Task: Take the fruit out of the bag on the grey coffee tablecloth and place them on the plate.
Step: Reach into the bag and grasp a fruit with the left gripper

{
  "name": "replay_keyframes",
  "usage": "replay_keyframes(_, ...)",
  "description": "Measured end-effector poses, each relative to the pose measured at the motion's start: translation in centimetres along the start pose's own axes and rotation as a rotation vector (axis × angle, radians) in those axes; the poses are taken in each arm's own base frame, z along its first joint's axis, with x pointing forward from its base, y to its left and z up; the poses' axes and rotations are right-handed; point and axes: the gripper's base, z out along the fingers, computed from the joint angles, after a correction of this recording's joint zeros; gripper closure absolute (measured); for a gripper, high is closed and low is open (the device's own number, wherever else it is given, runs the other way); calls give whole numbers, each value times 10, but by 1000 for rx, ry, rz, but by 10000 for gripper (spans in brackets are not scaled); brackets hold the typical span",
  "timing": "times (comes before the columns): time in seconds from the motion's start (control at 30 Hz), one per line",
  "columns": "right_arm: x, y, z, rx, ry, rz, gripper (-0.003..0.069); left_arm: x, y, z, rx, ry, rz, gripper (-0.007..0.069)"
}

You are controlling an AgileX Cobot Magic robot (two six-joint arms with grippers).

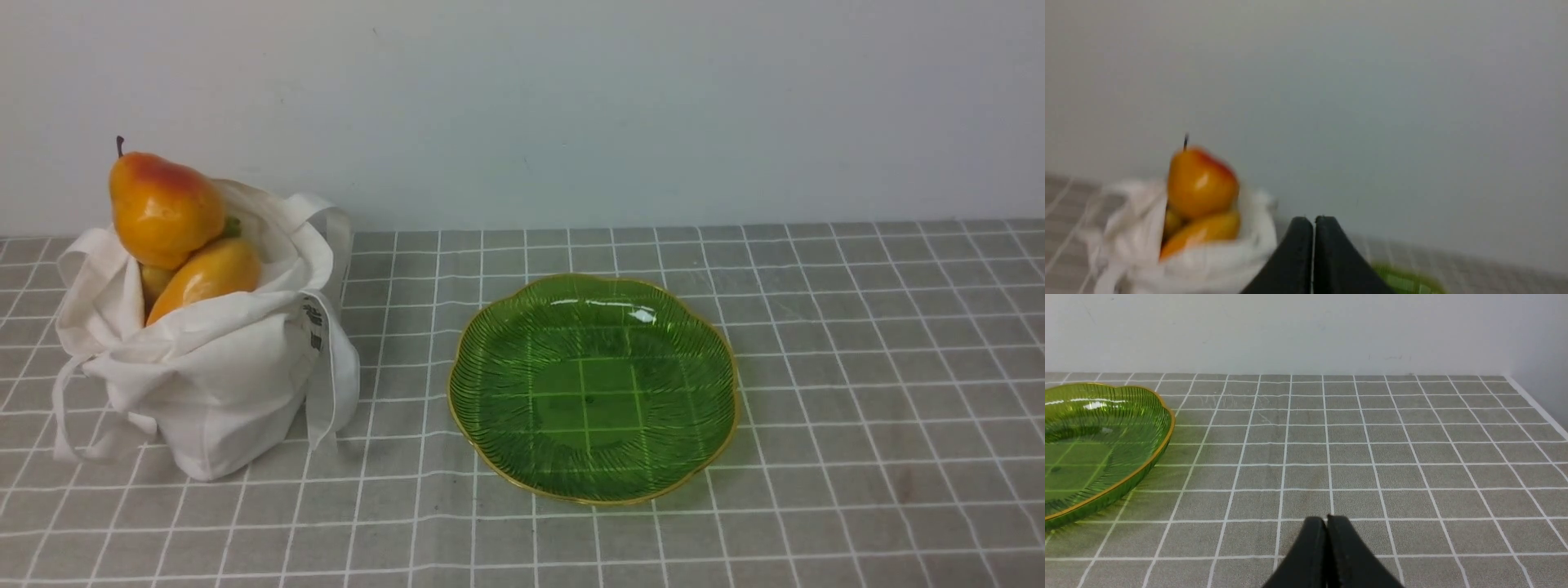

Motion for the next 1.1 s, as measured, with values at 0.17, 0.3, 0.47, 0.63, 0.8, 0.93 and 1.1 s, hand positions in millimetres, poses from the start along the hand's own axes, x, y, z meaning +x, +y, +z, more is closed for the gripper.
replay_keyframes(0.17,0,0,0,0,0,0,673,-1,2,49,-114,467,-14,632)
replay_keyframes(0.3,0,0,0,0,0,0,673,-5,6,88,-156,618,0,632)
replay_keyframes(0.47,0,0,0,0,0,0,673,-35,13,118,-212,595,-23,630)
replay_keyframes(0.63,0,0,0,0,0,0,673,-72,38,154,-290,564,-93,628)
replay_keyframes(0.8,0,0,0,0,0,0,673,-89,52,205,-213,586,-121,619)
replay_keyframes(0.93,0,0,0,0,0,0,673,-91,62,242,-159,622,-60,537)
replay_keyframes(1.1,0,0,0,0,0,0,673,-84,77,269,-173,626,-15,302)
